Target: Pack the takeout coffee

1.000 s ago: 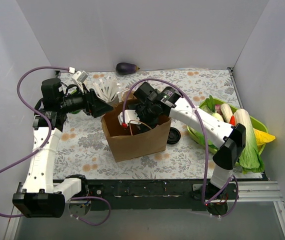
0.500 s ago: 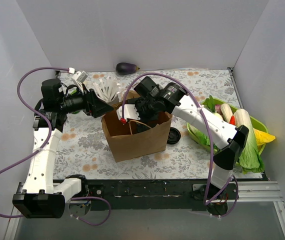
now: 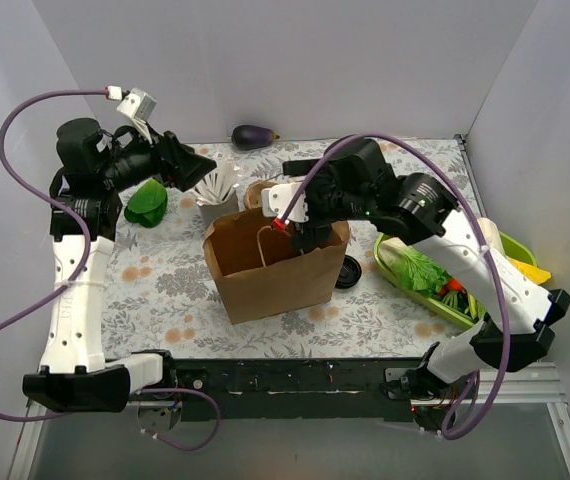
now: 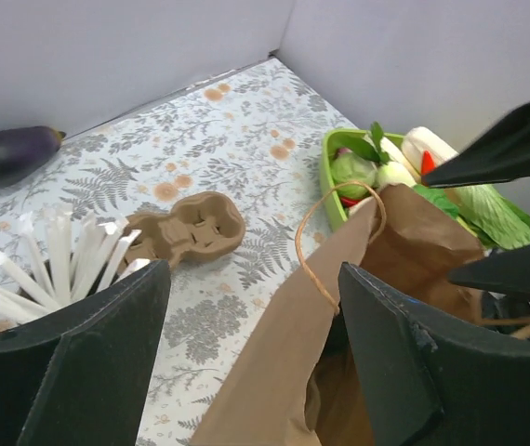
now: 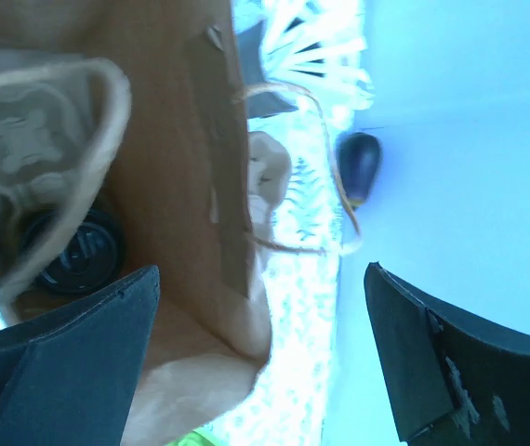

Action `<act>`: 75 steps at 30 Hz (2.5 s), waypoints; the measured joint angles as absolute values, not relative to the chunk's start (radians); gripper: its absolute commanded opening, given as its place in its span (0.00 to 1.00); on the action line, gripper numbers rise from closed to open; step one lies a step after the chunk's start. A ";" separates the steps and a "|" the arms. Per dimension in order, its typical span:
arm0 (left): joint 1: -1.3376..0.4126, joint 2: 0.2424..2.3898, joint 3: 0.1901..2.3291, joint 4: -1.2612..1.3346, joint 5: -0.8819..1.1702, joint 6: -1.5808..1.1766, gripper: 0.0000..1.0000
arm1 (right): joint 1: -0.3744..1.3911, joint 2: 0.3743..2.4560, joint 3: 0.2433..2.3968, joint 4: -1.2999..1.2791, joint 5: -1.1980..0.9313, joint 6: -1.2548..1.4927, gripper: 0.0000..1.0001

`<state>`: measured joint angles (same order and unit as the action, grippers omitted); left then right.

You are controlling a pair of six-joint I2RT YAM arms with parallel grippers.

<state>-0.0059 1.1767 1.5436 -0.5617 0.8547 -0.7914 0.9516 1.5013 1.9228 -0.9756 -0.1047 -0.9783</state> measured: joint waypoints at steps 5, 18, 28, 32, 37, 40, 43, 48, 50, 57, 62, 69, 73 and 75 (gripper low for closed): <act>-0.006 1.260 1.549 -0.544 0.764 -0.782 0.70 | 0.953 1.422 1.825 -0.797 -0.003 -0.961 0.98; -0.006 1.423 1.522 -0.535 0.459 -0.764 0.52 | 0.903 1.333 1.688 -0.408 0.260 -0.883 0.97; 0.065 1.627 1.628 -0.615 0.403 -0.679 0.43 | 0.708 1.330 1.610 -0.366 0.137 -0.613 0.95; 0.080 1.671 1.662 -0.669 0.408 -0.635 0.43 | 0.707 1.332 1.552 -0.363 0.095 -0.574 0.94; 0.080 1.712 1.729 -0.706 0.429 -0.607 0.43 | 0.701 1.332 1.528 -0.360 0.069 -0.569 0.94; 0.081 1.734 1.739 -0.704 0.442 -0.602 0.42 | 0.693 1.332 1.528 -0.347 0.064 -0.567 0.94; 0.080 1.754 1.739 -0.705 0.463 -0.604 0.41 | 0.687 1.332 1.528 -0.340 0.063 -0.563 0.94; 0.081 1.773 1.738 -0.703 0.485 -0.611 0.38 | 0.681 1.332 1.525 -0.336 0.059 -0.561 0.94; 0.081 1.775 1.737 -0.703 0.490 -0.611 0.37 | 0.681 1.332 1.523 -0.334 0.056 -0.561 0.94; 0.081 1.781 1.737 -0.703 0.505 -0.620 0.26 | 0.679 1.332 1.522 -0.333 0.051 -0.561 0.94; 0.080 1.786 1.737 -0.703 0.512 -0.620 0.19 | 0.675 1.332 1.517 -0.331 0.051 -0.561 0.93; 0.081 1.788 1.737 -0.703 0.516 -0.621 0.02 | 0.674 1.333 1.507 -0.325 0.049 -0.561 0.93; 0.081 1.788 1.740 -0.708 0.517 -0.618 0.00 | 0.674 1.333 1.507 -0.323 0.049 -0.561 0.93; 0.081 1.788 1.746 -0.709 0.517 -0.618 0.00 | 0.674 1.333 1.507 -0.321 0.049 -0.561 0.93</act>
<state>0.0807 1.7878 1.7458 -0.7090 0.5167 -0.6178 0.6739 1.3327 1.5066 -0.3210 0.0490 -0.5610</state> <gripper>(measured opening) 0.010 0.935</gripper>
